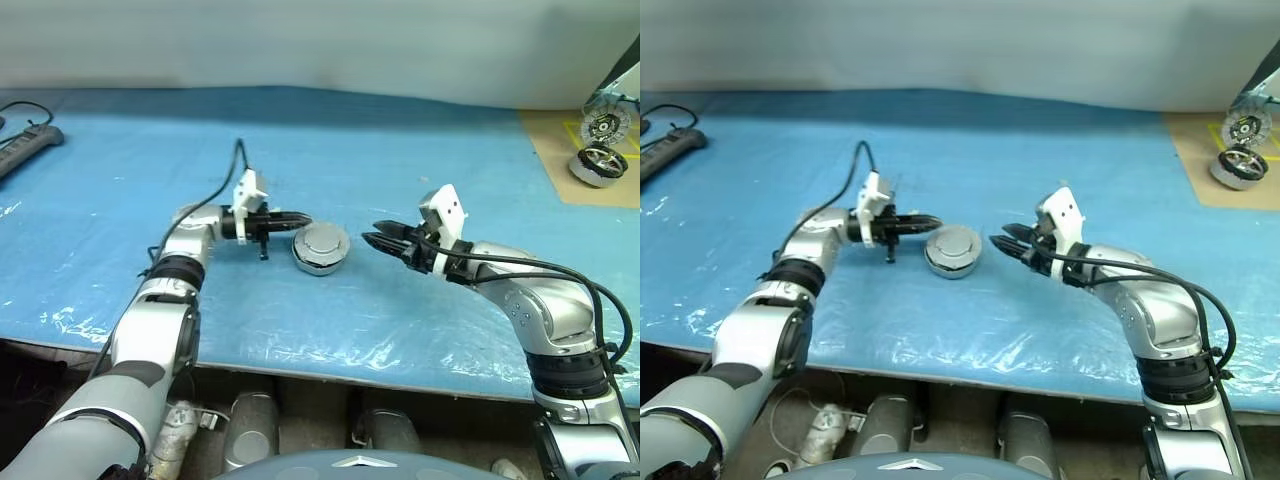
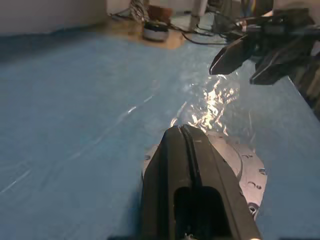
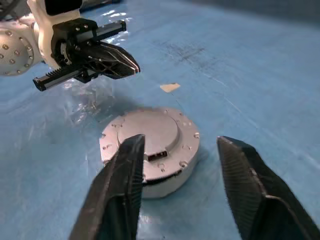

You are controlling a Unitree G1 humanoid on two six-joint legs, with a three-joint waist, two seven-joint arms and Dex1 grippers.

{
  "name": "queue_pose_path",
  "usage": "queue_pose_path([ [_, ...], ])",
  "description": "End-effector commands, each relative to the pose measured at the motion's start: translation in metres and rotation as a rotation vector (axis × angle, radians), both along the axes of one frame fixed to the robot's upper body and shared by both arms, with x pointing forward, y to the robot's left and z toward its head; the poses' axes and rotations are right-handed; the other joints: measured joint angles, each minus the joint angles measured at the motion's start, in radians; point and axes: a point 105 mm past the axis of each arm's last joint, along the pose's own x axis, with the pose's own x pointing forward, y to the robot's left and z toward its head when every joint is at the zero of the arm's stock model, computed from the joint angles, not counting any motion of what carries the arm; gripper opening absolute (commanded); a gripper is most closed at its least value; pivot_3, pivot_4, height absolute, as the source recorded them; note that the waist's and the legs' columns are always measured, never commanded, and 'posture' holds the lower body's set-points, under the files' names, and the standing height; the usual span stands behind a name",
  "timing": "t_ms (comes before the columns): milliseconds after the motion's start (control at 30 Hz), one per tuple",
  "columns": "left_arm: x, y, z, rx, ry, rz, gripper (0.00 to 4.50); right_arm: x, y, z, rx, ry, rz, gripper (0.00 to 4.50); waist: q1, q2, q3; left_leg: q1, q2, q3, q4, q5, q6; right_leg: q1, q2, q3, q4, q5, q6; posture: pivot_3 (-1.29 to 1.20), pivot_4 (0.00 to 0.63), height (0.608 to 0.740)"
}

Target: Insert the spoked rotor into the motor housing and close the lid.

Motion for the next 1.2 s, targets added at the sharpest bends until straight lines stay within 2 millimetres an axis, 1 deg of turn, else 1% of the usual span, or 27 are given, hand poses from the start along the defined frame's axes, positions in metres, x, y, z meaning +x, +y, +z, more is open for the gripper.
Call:
queue_pose_path([
  [33,-0.020,0.020,0.005,-0.041,-0.013,0.079,0.00,0.002,0.008,-0.001,-0.022,-0.022,0.047,3.39,-0.008,0.000,0.000,0.000,0.000,0.000,-0.001,0.000,0.000,0.000,0.000,0.000,0.000,0.000,0.000,0.00,0.150,0.740],
  [100,-0.032,0.024,0.002,-0.040,0.007,0.103,0.00,0.002,0.012,-0.003,-0.025,-0.017,0.078,4.07,-0.006,0.000,0.000,-0.002,0.001,0.000,-0.001,-0.001,0.000,-0.001,0.000,-0.002,-0.001,0.000,-0.001,0.00,0.150,0.740],
  [133,-0.048,0.025,-0.005,-0.001,-0.017,0.102,0.00,0.004,0.018,-0.003,-0.023,-0.014,0.101,4.41,-0.006,0.000,0.001,-0.003,0.001,0.000,-0.001,-0.001,0.000,-0.001,0.000,-0.003,-0.001,0.000,-0.001,0.00,0.150,0.740],
  [167,-0.060,0.026,-0.009,0.029,-0.036,0.099,0.00,0.005,0.022,-0.003,-0.022,-0.013,0.117,4.46,-0.010,0.000,0.001,-0.004,0.002,0.000,-0.001,-0.001,0.001,-0.002,0.000,-0.004,-0.002,0.000,-0.001,0.00,0.150,0.740],
  [233,-0.073,0.025,-0.011,0.046,-0.040,0.112,0.00,0.009,0.028,-0.003,-0.019,-0.009,0.137,4.46,-0.011,0.001,0.001,-0.005,0.002,0.000,0.000,-0.002,0.002,-0.001,0.000,-0.003,-0.004,0.000,-0.001,0.00,0.150,0.740],
  [267,-0.075,0.024,-0.011,0.044,-0.035,0.120,0.00,0.010,0.029,-0.003,-0.019,-0.008,0.139,4.46,-0.010,0.001,0.001,-0.005,0.002,0.000,0.000,-0.002,0.002,-0.001,0.000,-0.003,-0.004,0.000,0.000,0.00,0.150,0.740],
  [333,-0.080,0.028,-0.021,0.087,-0.077,0.161,0.00,0.016,0.041,-0.006,-0.044,-0.025,0.181,4.46,-0.009,0.002,0.002,-0.004,0.004,0.001,0.001,-0.002,0.003,0.000,0.000,-0.004,-0.003,0.000,0.000,0.00,0.150,0.740],
  [400,-0.088,0.026,-0.027,0.094,-0.083,0.183,0.00,0.020,0.054,-0.011,-0.107,-0.066,0.226,4.46,-0.011,0.002,0.002,0.000,0.005,0.002,0.002,-0.002,0.003,0.003,0.001,-0.003,-0.002,0.000,0.000,0.00,0.150,0.740],
  [500,-0.092,0.026,-0.037,0.104,-0.077,0.210,0.00,0.025,0.064,-0.015,-0.139,-0.086,0.258,4.46,-0.015,0.002,0.002,0.001,0.005,0.003,0.002,-0.002,0.002,0.003,0.001,-0.002,-0.002,0.000,0.000,0.00,0.150,0.740],
  [600,-0.094,0.025,-0.049,0.118,-0.079,0.232,0.00,0.030,0.069,-0.027,-0.193,-0.103,0.270,4.46,-0.013,0.002,0.002,0.001,0.005,0.003,0.002,-0.001,0.001,0.002,0.002,-0.002,-0.002,0.000,0.000,0.00,0.150,0.740],
  [733,-0.095,0.024,-0.052,0.113,-0.072,0.239,0.00,0.038,0.069,-0.032,-0.215,-0.120,0.250,4.46,-0.016,0.002,0.002,-0.001,0.005,0.003,0.002,0.000,-0.001,0.002,0.002,-0.002,-0.003,0.000,0.000,0.00,0.150,0.740],
  [800,-0.096,0.025,-0.054,0.118,-0.068,0.243,0.00,0.037,0.069,-0.033,-0.218,-0.131,0.260,4.46,-0.017,0.002,0.002,-0.001,0.005,0.003,0.003,0.000,-0.001,0.001,0.002,-0.002,-0.001,0.000,0.000,0.00,0.150,0.740],
  [900,-0.095,0.025,-0.056,0.123,-0.065,0.245,0.00,0.033,0.071,-0.032,-0.205,-0.133,0.279,3.87,-0.024,0.002,0.002,0.000,0.005,0.003,0.003,0.000,-0.001,0.002,0.002,-0.001,0.001,0.000,0.000,0.00,0.150,0.740],
  [967,-0.094,0.025,-0.057,0.128,-0.068,0.243,0.00,0.033,0.072,-0.033,-0.208,-0.134,0.283,3.16,-0.028,0.002,0.002,0.001,0.005,0.003,0.004,0.000,0.000,0.002,0.002,-0.001,0.002,0.000,0.000,0.00,0.150,0.740],
  [1000,-0.094,0.025,-0.057,0.131,-0.071,0.240,0.00,0.032,0.073,-0.034,-0.211,-0.134,0.285,2.92,-0.029,0.002,0.002,0.001,0.005,0.003,0.004,0.000,0.000,0.002,0.002,-0.001,0.002,0.000,0.000,0.00,0.150,0.740],
  [1067,-0.094,0.025,-0.058,0.135,-0.074,0.238,0.00,0.032,0.073,-0.035,-0.213,-0.134,0.288,2.92,-0.033,0.002,0.002,0.001,0.005,0.003,0.004,0.000,0.000,0.002,0.002,-0.001,0.002,0.000,0.000,0.00,0.150,0.740],
  [1200,-0.089,0.023,-0.056,0.127,-0.079,0.240,0.00,0.037,0.079,-0.030,-0.200,-0.136,0.268,2.92,-0.034,0.002,0.002,0.001,0.005,0.003,0.004,0.000,0.000,0.001,0.002,-0.001,0.002,0.000,0.000,0.00,0.150,0.740],
])
